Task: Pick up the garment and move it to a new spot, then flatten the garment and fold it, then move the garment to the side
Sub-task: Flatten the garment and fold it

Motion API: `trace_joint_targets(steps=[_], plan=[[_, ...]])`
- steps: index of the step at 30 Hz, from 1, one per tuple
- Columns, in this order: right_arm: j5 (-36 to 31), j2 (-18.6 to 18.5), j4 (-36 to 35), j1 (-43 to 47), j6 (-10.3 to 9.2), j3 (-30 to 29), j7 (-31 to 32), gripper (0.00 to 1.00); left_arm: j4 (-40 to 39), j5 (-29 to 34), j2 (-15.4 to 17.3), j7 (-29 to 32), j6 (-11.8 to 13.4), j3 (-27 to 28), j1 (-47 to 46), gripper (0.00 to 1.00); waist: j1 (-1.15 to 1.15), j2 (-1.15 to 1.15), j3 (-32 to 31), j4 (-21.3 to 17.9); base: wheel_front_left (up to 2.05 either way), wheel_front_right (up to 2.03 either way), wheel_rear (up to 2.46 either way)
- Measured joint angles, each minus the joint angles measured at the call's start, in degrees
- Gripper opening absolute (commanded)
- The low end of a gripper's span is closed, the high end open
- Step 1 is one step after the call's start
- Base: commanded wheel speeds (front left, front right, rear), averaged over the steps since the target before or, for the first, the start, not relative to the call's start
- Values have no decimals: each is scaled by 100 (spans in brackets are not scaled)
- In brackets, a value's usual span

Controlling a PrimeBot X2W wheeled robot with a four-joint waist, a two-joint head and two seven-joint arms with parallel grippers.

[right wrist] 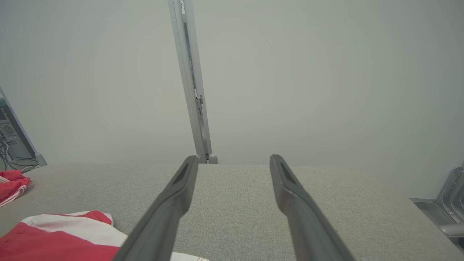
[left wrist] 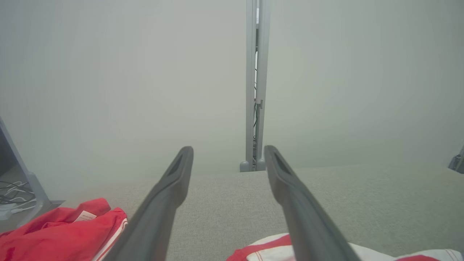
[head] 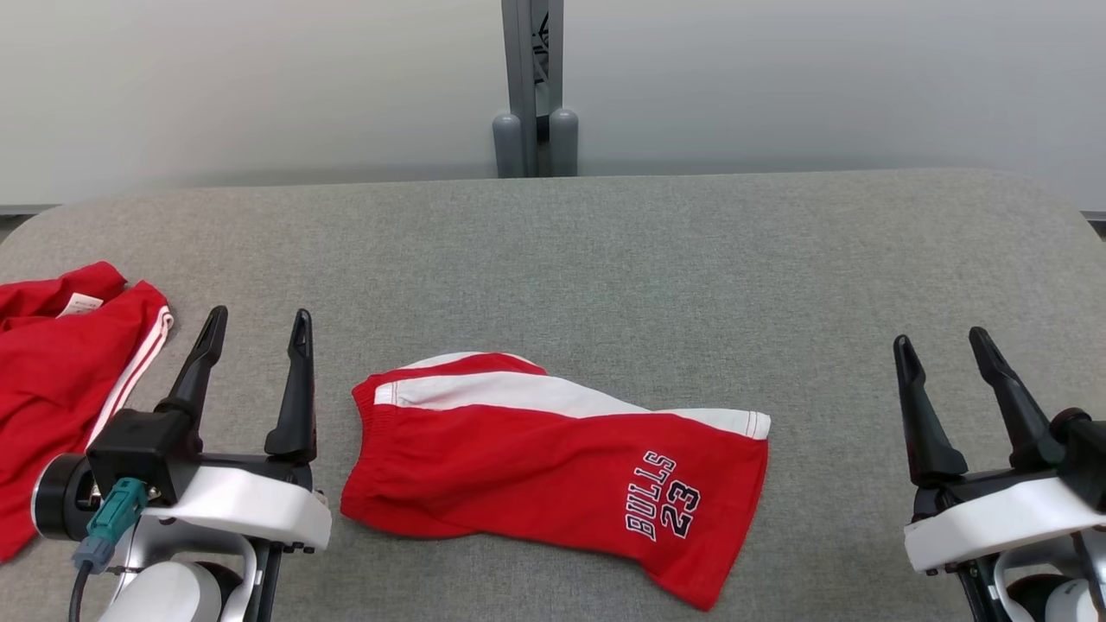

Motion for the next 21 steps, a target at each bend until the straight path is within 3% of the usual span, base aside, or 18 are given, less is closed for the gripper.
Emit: trace_joint_targets(steps=[10,21], plan=[[33,0,299,119,0,71,-93,100,666,-58,-40,-189,64,25,326,100,0,0,-134,-59,0,0,0],[36,0,318,211,0,63,-71,100,781,-64,-23,-141,58,-33,321,100,0,0,-149,-36,0,0,0]])
